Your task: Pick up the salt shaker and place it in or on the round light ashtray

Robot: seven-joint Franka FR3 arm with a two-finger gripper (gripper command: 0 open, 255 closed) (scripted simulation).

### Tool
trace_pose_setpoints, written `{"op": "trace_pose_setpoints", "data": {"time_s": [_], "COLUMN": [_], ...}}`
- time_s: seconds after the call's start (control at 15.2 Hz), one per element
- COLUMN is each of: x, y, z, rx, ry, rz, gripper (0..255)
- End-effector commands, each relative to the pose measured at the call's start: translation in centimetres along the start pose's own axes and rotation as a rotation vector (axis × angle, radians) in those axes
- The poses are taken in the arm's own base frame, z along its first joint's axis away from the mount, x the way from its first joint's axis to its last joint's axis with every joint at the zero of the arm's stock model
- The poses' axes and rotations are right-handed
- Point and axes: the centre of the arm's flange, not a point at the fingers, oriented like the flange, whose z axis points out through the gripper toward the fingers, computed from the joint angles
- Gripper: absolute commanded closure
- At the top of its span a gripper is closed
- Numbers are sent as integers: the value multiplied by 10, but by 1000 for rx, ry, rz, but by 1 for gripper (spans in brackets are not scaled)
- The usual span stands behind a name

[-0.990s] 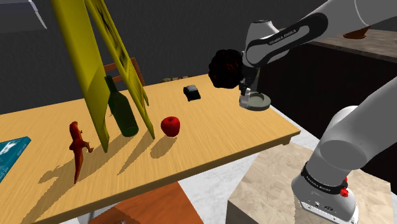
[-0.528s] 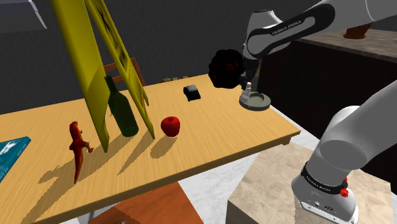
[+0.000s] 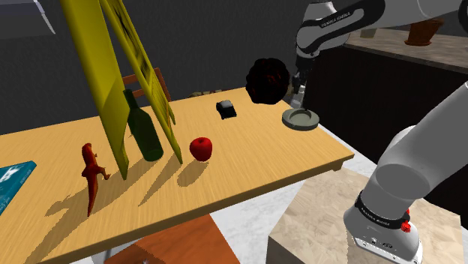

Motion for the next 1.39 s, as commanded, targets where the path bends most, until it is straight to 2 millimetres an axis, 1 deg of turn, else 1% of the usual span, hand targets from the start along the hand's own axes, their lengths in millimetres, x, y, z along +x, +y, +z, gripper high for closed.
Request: {"op": "trace_pose_setpoints", "data": {"time_s": [0.0, 0.2, 1.32], "x": [4, 9, -2], "y": [29, 70, 63], "z": [-5, -11, 77], "rx": [-1, -1, -1], "ry": [0, 0, 0], "rz": [-1, -1, -1], "gripper": [255, 255, 255]}}
